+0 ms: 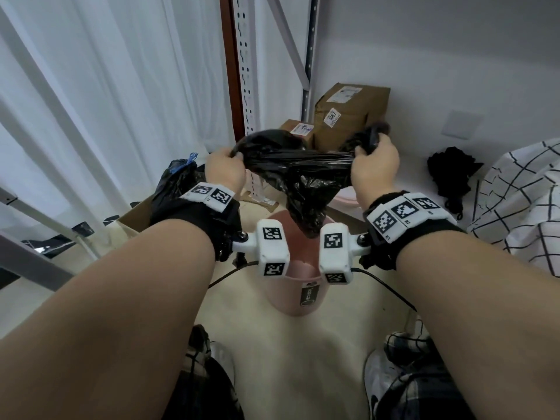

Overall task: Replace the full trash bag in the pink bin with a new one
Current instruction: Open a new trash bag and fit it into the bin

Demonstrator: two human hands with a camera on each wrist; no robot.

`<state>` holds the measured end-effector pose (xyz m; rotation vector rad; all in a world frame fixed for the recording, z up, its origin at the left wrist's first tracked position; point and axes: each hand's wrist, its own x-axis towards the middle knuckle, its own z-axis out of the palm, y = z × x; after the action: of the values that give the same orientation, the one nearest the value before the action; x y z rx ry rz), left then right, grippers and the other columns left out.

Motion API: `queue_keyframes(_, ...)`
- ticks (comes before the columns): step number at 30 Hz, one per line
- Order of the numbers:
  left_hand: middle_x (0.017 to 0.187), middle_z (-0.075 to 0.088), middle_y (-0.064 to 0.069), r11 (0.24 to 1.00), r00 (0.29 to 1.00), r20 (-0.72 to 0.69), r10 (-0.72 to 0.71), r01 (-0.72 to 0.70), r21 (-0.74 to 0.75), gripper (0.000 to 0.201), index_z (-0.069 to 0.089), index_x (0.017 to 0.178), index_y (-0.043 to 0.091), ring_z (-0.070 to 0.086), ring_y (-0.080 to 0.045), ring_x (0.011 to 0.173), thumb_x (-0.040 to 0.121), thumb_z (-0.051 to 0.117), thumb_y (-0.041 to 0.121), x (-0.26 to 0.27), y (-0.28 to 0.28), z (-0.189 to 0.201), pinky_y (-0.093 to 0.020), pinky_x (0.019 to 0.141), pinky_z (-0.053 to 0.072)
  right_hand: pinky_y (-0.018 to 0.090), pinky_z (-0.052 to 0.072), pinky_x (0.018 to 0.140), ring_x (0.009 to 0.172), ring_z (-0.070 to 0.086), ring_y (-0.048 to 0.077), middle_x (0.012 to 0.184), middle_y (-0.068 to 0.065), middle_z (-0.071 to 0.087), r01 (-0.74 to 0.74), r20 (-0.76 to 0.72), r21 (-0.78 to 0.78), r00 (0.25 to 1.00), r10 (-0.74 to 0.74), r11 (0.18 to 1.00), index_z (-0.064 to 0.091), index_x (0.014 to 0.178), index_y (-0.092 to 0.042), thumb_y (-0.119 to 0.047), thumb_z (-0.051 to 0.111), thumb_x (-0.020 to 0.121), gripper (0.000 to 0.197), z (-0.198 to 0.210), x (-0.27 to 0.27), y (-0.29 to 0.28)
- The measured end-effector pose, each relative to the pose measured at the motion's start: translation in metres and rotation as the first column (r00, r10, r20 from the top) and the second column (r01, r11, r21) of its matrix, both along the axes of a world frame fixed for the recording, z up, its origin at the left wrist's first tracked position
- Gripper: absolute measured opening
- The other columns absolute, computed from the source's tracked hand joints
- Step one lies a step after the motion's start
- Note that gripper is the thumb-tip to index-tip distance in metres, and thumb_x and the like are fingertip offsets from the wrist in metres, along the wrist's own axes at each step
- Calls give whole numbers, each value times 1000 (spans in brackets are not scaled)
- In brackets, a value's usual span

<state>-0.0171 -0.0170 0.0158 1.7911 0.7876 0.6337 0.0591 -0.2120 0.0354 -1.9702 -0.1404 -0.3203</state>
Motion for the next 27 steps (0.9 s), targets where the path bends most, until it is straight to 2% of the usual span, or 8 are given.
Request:
queue_keyframes(3,98,63,-21,917,988,155,-16,76,-391,20,57,95,4,65,-37,94,97,38,8,-3,4,5,-39,75,60,36,42,102,117,55,34,123,18,60,9,-37,56,999,-7,998,55,120,-1,-9,48,93,30,-5,9,-2)
queue_keyframes(6,110,65,-17,751,945,325,44,184,-635,32,49,126,0,65,-30,99,100,33,12,-5,-3,13,-37,75,59,39,41,107,119,52,30,128,16,56,-87,-123,245,985,120,966,46,130,-6,-10,43,96,34,-1,7,3)
queue_keyframes(9,137,51,-21,803,942,328,76,137,-580,42,42,137,1,52,-38,125,100,35,19,-4,-3,15,-47,101,47,40,36,112,124,49,26,135,13,51,-166,-119,322,970,213,932,38,136,-8,-4,40,96,40,0,4,10)
queue_keyframes(14,120,61,-12,999,999,44,-20,22,-45,67,56,125,7,57,-30,112,95,23,57,-4,-4,17,-44,104,44,24,35,105,121,51,25,130,14,55,-115,-2,194,993,117,974,44,129,-1,-5,44,95,33,2,2,17)
queue_keyframes(18,109,70,-13,967,986,67,-156,166,-195,77,67,106,14,65,-29,107,78,32,77,-11,0,14,-43,100,48,21,35,98,121,51,24,130,16,53,-2,37,249,999,-7,969,36,130,-1,-7,45,95,36,1,3,14)
queue_keyframes(22,114,66,-6,819,875,-5,-484,450,-356,44,53,123,13,67,-21,95,85,67,30,-18,-4,8,-42,84,58,31,37,111,128,47,21,140,15,43,-160,11,478,984,176,864,16,144,-11,-9,66,84,78,6,-3,17)
queue_keyframes(24,121,52,-8,886,926,4,-378,363,-288,66,33,140,15,63,-20,86,83,64,0,-16,-9,3,-36,66,61,43,36,113,133,42,23,146,15,37,-228,-45,483,958,284,845,1,149,-23,-11,75,75,105,4,-8,21)
queue_keyframes(27,127,45,-15,937,959,144,-245,273,-220,72,24,143,21,62,-28,90,85,51,-11,-9,-11,5,-42,79,59,46,36,111,132,42,22,151,9,31,-305,-187,425,892,412,852,-19,146,-35,-12,81,66,130,-2,-12,24)
